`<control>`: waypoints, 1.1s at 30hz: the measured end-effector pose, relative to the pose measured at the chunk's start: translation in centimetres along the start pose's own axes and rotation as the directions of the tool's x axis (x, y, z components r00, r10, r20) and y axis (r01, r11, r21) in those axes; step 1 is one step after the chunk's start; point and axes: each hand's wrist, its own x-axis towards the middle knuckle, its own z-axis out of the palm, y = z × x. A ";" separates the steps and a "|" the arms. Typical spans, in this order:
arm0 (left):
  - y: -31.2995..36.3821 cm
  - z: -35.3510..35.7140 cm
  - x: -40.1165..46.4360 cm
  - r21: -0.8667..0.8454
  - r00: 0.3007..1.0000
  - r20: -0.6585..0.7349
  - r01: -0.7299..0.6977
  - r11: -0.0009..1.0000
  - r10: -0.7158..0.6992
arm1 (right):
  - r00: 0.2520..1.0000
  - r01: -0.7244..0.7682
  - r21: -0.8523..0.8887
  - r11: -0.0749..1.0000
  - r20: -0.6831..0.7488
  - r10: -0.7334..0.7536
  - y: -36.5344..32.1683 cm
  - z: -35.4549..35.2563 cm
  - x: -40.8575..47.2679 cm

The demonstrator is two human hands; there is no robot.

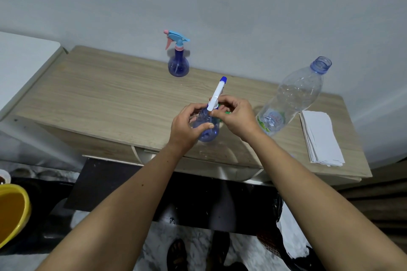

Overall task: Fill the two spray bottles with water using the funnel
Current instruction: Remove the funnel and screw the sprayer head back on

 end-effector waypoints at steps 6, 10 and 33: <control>0.0 -0.3 0.0 0.017 1.000 0.020 -0.003 1.000 0.002 | 1.000 0.013 -0.027 1.000 0.018 -0.013 -0.2 -0.2 -0.2; 0.4 -0.4 0.1 0.004 1.000 0.018 0.002 1.000 -0.002 | 1.000 -0.004 0.001 1.000 -0.018 0.004 -0.3 0.1 -0.5; -5.9 -8.1 -0.8 0.685 0.979 0.107 0.055 0.727 -0.174 | 0.981 0.029 0.112 0.993 -0.194 -0.007 -0.5 1.3 -2.9</control>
